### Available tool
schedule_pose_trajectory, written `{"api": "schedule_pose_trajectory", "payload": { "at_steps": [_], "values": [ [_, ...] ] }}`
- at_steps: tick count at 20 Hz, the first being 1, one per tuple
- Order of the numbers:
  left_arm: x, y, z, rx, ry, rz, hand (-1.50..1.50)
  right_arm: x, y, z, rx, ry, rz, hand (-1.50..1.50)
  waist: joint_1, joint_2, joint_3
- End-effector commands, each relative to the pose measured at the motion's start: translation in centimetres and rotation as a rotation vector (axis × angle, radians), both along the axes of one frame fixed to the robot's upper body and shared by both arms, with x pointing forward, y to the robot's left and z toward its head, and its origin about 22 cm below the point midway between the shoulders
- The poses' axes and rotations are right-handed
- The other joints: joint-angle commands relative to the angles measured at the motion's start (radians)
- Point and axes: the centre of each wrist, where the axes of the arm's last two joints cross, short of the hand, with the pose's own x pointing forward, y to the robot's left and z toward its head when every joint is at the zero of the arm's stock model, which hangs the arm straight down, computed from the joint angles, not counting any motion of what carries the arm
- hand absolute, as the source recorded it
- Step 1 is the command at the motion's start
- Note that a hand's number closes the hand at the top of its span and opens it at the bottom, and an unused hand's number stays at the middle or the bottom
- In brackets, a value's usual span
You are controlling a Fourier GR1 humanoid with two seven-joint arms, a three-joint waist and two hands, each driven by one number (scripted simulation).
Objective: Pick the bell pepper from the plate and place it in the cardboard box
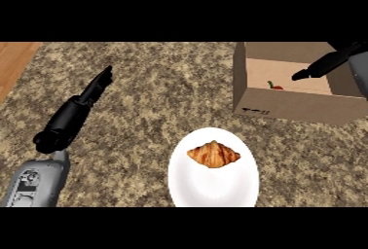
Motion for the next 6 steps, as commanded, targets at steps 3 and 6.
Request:
{"api": "schedule_pose_trajectory", "payload": {
  "at_steps": [3,6],
  "values": [
    [0.6,-0.3,0.6,-0.007,-0.021,-0.004,0.0,-0.6,-3.3,2.3,0.305,0.132,-0.041,-1.5,0.012,0.01,-0.001],
    [0.3,-0.4,0.7,0.0,-0.011,-0.031,0.0,-1.2,-4.5,1.4,0.365,0.113,-0.132,-1.5,0.033,0.018,0.001]
  ]
}}
